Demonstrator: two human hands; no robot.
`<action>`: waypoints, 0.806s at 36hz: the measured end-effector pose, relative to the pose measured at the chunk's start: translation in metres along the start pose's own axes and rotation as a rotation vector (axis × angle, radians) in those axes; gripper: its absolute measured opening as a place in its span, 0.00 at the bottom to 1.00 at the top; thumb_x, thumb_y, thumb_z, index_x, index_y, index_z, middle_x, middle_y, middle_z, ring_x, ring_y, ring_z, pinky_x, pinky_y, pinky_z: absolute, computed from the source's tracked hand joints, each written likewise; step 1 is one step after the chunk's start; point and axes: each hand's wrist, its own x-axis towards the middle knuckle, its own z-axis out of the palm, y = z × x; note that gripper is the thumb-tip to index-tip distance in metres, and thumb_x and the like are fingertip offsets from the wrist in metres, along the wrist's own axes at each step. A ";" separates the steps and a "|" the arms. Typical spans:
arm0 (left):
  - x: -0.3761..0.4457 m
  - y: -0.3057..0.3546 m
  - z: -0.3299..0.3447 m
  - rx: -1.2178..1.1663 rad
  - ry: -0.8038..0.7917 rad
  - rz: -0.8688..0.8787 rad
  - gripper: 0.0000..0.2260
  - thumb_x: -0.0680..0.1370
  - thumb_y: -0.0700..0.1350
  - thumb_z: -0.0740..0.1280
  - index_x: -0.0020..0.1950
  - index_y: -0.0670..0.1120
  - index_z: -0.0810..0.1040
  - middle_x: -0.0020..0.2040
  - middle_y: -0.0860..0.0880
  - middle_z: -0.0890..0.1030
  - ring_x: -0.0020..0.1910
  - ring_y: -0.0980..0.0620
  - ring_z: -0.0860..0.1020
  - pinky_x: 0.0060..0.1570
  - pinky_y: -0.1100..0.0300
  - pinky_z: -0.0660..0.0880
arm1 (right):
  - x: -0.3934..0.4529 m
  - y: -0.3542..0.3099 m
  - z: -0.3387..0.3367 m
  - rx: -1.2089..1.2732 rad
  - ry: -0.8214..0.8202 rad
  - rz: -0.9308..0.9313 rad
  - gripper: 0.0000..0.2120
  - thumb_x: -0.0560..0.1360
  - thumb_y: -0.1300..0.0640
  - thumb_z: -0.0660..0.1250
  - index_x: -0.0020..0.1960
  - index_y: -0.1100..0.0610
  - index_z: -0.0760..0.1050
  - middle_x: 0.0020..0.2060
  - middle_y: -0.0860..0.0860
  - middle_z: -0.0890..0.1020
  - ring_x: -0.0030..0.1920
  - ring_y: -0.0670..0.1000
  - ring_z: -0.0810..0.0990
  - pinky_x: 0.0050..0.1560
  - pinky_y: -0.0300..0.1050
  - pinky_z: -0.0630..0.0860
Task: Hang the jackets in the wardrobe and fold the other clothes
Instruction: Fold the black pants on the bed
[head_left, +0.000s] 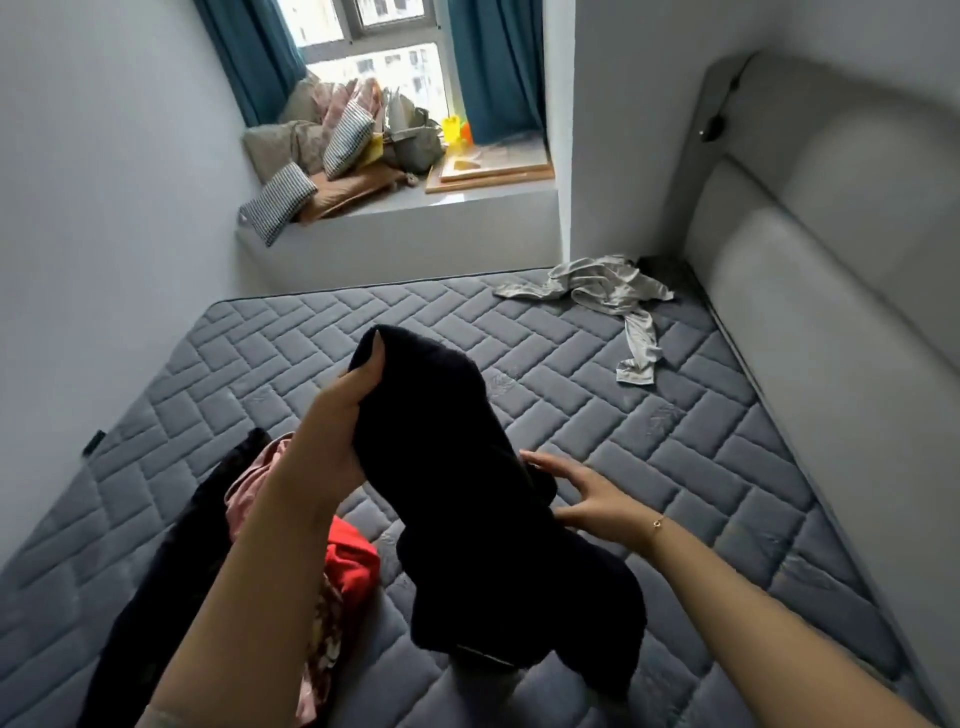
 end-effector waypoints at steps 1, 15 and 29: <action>0.001 0.003 -0.004 -0.002 0.015 0.006 0.17 0.72 0.54 0.64 0.42 0.44 0.87 0.45 0.45 0.86 0.45 0.51 0.84 0.38 0.62 0.80 | 0.005 -0.003 0.000 -0.026 0.017 0.005 0.26 0.75 0.67 0.68 0.71 0.59 0.67 0.63 0.51 0.74 0.63 0.47 0.72 0.63 0.42 0.70; 0.018 0.007 -0.112 0.210 0.318 0.096 0.15 0.78 0.51 0.64 0.57 0.42 0.79 0.49 0.44 0.84 0.49 0.49 0.83 0.48 0.58 0.81 | -0.028 -0.036 -0.042 0.300 0.260 0.032 0.12 0.79 0.57 0.62 0.59 0.60 0.79 0.48 0.52 0.85 0.46 0.47 0.83 0.43 0.34 0.77; 0.102 -0.009 -0.086 0.290 0.327 0.094 0.11 0.79 0.44 0.66 0.60 0.42 0.77 0.44 0.47 0.82 0.40 0.51 0.79 0.41 0.59 0.77 | -0.080 -0.066 -0.105 -0.120 0.118 0.127 0.12 0.70 0.57 0.75 0.52 0.59 0.80 0.44 0.50 0.83 0.46 0.47 0.81 0.50 0.43 0.77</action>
